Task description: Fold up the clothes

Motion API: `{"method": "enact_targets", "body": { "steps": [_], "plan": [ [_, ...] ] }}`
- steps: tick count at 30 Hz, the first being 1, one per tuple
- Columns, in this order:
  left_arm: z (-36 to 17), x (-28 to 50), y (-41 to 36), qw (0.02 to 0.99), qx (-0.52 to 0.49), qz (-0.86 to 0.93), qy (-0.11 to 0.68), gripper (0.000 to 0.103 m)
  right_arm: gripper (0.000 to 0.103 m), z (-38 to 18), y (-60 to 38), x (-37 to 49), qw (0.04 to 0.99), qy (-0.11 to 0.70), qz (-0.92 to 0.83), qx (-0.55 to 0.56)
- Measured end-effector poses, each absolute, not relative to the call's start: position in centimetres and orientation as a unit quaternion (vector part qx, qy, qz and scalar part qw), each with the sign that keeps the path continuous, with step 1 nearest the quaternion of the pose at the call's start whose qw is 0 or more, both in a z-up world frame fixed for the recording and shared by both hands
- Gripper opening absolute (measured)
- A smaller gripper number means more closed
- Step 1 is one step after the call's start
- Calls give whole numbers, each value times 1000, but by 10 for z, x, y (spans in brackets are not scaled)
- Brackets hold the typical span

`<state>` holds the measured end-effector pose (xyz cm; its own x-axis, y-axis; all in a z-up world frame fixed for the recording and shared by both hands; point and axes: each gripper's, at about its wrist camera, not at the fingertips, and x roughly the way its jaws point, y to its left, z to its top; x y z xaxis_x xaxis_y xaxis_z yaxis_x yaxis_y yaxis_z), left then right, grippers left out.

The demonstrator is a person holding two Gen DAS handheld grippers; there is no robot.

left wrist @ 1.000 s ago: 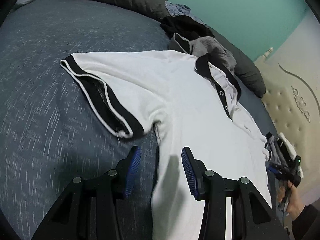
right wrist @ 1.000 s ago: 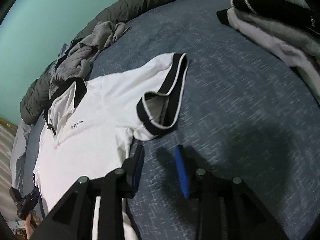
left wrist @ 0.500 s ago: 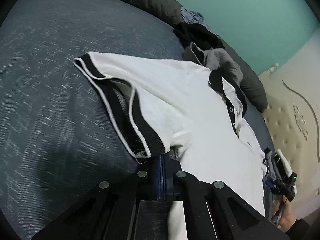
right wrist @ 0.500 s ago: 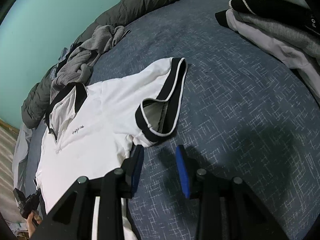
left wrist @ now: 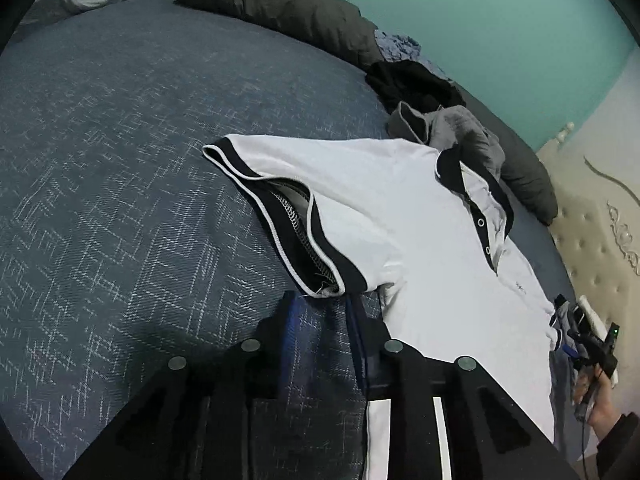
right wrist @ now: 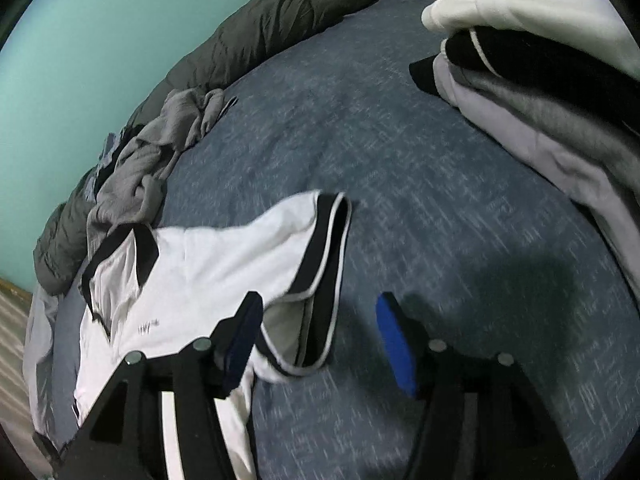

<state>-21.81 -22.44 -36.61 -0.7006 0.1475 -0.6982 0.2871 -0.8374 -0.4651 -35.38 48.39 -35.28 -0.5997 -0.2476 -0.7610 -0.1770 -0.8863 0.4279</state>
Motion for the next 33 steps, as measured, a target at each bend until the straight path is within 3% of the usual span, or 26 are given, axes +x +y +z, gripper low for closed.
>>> {"method": "enact_targets", "body": {
  "steps": [5, 19, 21, 23, 26, 29, 33],
  "plan": [
    [-368, -214, -222, 44, 383, -881, 274, 29, 68, -358, 486, -374, 11, -249, -862, 441],
    [-371, -211, -218, 46, 382, -885, 262, 31, 68, -379, 483, -417, -2, -214, -866, 452],
    [-371, -211, -217, 45, 382, -886, 261, 31, 58, -382, 480, -420, 5, -207, -867, 452],
    [-371, -211, -216, 44, 382, -886, 259, 31, 33, -382, 476, -419, 13, -200, -872, 447],
    [-371, -211, -217, 45, 381, -886, 260, 31, 10, -380, 471, -416, 17, -180, -878, 443],
    [-372, -211, -217, 45, 382, -886, 261, 31, 3, -369, 469, -407, 29, -176, -890, 421],
    [-370, -211, -217, 41, 381, -886, 262, 31, 2, -348, 457, -394, 46, -147, -902, 403]
  ]
}}
